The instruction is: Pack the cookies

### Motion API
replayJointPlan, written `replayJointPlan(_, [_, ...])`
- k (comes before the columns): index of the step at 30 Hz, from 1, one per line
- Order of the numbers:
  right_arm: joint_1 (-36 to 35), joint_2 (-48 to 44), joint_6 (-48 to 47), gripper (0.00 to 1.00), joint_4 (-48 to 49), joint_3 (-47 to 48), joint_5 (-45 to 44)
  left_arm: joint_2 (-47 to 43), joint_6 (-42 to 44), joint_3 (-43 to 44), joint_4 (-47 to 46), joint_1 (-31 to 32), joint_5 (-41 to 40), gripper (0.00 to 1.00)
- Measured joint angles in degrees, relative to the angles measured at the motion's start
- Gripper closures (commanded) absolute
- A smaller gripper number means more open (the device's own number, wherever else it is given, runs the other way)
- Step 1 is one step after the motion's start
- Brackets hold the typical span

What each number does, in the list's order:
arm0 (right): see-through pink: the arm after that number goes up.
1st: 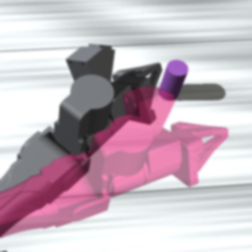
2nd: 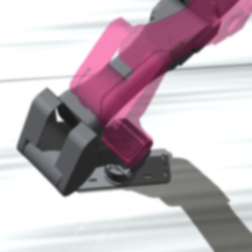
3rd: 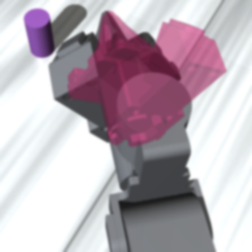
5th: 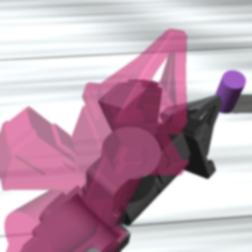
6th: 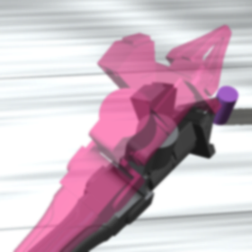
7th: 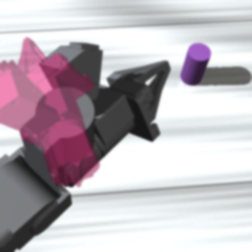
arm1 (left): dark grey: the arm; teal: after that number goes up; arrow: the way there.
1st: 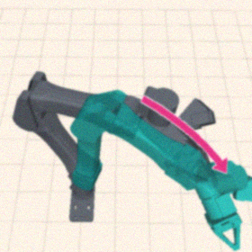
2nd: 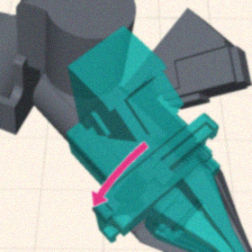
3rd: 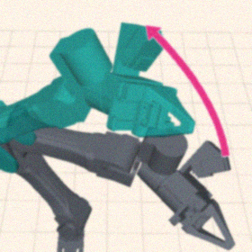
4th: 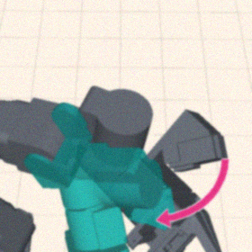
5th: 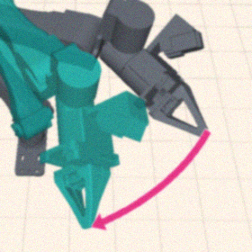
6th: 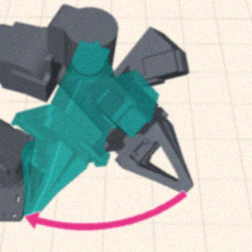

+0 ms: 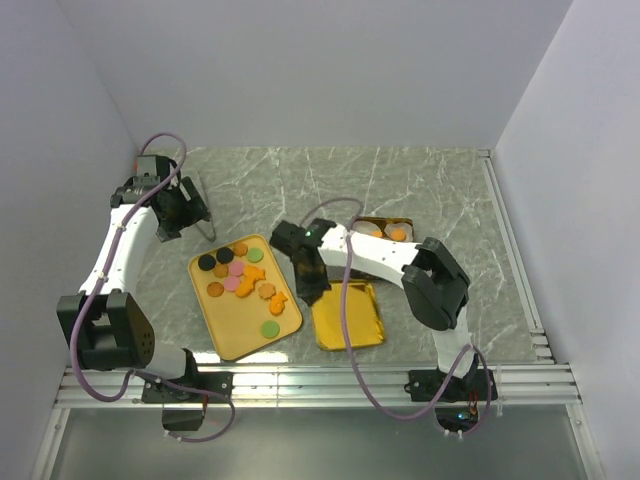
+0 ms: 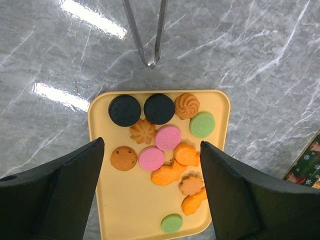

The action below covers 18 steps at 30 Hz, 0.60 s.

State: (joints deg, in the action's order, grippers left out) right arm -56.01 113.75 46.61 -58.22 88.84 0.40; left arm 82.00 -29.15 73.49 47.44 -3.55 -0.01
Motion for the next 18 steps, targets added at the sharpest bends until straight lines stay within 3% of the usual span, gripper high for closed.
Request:
replayJointPlan(5, [0.15,-0.42,-1.62,1.00,-4.63,19.02,2.93,0.02,0.00,0.68,0.28,0.00,0.11,0.17])
replayJointPlan(8, [0.94,-3.28,-2.64,1.00,-4.22,24.72,6.23,0.07,-0.02,2.05,0.42,0.00,0.26,0.17])
replayJointPlan(13, [7.19,-17.05,-1.18,1.00,4.39,15.96,18.58,0.09,-0.61,3.37,-1.09,-0.02,4.15,0.16])
replayJointPlan(18, [17.11,-28.13,3.39,1.00,22.05,5.14,30.97,0.24,-4.55,2.16,-7.87,-0.22,17.77,0.16])
